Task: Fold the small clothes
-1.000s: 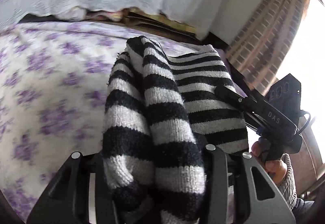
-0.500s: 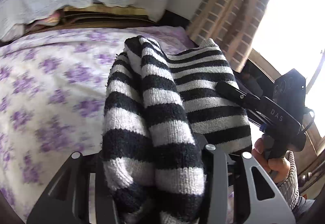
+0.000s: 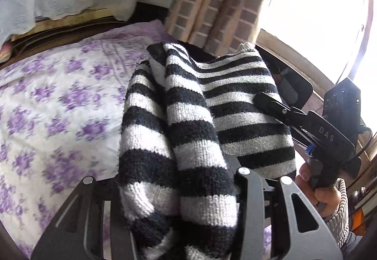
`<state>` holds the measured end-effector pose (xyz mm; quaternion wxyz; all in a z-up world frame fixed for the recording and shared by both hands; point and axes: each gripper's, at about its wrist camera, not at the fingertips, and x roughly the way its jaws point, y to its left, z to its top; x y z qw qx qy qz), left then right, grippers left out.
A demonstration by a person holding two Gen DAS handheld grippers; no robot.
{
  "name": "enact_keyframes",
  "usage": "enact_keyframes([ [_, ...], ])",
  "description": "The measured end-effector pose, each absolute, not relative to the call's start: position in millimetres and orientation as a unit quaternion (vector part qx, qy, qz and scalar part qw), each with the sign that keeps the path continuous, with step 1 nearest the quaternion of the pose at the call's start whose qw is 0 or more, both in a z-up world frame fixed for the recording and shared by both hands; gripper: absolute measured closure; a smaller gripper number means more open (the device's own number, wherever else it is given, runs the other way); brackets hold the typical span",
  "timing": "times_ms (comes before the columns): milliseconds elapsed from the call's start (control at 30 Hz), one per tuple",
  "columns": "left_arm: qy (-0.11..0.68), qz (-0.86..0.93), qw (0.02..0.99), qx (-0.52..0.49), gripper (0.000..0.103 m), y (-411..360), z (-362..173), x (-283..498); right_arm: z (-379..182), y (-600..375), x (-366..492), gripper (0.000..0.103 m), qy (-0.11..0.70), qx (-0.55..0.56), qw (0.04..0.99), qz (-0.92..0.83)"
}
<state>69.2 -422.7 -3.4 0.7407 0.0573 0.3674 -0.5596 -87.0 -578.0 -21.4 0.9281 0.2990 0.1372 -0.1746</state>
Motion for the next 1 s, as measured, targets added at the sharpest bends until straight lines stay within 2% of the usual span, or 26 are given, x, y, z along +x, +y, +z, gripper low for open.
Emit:
enact_keyframes([
  [267,0.367,-0.578,0.724,0.083,0.062,-496.1,-20.9,39.1,-43.4,-624.1,-127.9,0.059,0.120,0.331,0.906,-0.235],
  [500,0.385,-0.570,0.718,0.108,0.062,-539.2,-60.0,35.7,-88.7,-657.4,-138.7,0.059,0.149,0.381,0.867,-0.284],
  [567,0.390,-0.573,0.714,0.093,0.054,-537.3,-66.7,39.0,-100.8,-663.7,-140.6,0.056,0.163,0.397,0.853,-0.296],
  [633,0.402,-0.565,0.716,0.079,0.040,-535.1,-74.4,44.7,-102.4,-665.4,-142.1,0.053,0.165,0.400,0.849,-0.303],
  [667,0.405,-0.557,0.721,0.076,0.029,-533.2,-78.0,47.5,-102.9,-663.6,-141.2,0.048,0.170,0.393,0.849,-0.312],
  [700,0.411,-0.549,0.724,0.068,0.025,-530.9,-82.4,51.2,-103.0,-661.3,-140.2,0.045,0.173,0.384,0.849,-0.320],
  [867,0.426,-0.540,0.724,0.054,0.013,-521.8,-86.1,57.6,-103.2,-657.1,-148.4,0.041,0.162,0.382,0.848,-0.330],
  [1000,0.379,-0.516,0.765,0.079,0.012,-507.3,-60.5,49.1,-81.1,-643.2,-172.5,0.043,0.089,0.359,0.864,-0.343],
])
